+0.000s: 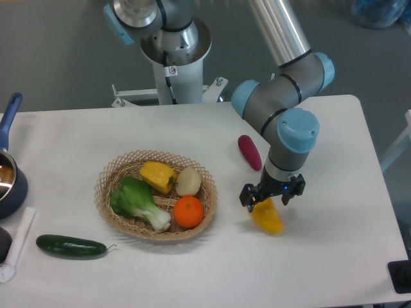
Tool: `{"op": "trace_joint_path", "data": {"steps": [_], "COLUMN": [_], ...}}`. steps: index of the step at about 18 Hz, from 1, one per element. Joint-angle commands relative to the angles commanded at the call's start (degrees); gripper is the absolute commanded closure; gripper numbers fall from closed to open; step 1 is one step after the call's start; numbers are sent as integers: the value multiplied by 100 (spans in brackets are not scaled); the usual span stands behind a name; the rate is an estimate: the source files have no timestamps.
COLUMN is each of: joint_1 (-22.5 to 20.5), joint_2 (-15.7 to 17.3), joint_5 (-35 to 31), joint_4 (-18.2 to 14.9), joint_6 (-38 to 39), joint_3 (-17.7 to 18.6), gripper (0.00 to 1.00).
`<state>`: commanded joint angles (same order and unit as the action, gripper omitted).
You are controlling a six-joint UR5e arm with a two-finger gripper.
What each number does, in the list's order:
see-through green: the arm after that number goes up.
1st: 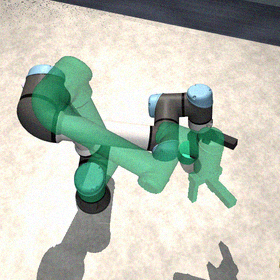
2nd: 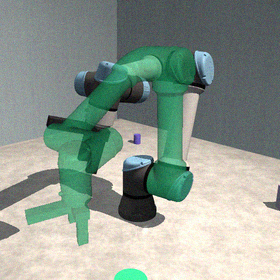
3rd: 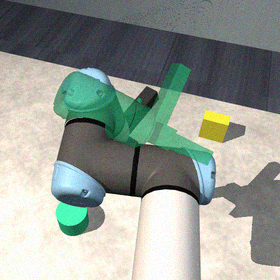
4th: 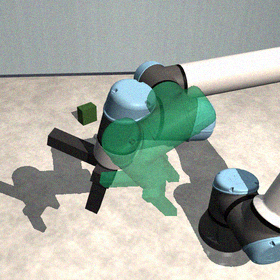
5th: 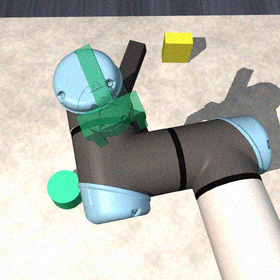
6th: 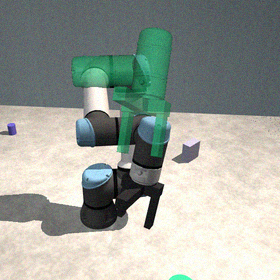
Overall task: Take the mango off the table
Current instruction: 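Close the gripper fingers around the yellow mango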
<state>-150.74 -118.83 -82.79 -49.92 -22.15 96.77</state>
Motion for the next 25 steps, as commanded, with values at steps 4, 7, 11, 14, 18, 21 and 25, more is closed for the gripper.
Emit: {"op": "trace_joint_path", "data": {"steps": [4,7,11,14,18,21,25], "joint_1": [53,71,79,150,158,158,158], "joint_2": [-62,-97,-132,-167,-158,-158,-123], "joint_5": [-61,-176,-369,-396,-404,-404,-404], "joint_4": [-9,9,18,18,26,26,26], "joint_6": [9,-9,-9,-9,0,0,-9], "joint_3": [-26,-9,-9,0,0,0,-9], "gripper": [0,0,0,0,25,48,51]}}
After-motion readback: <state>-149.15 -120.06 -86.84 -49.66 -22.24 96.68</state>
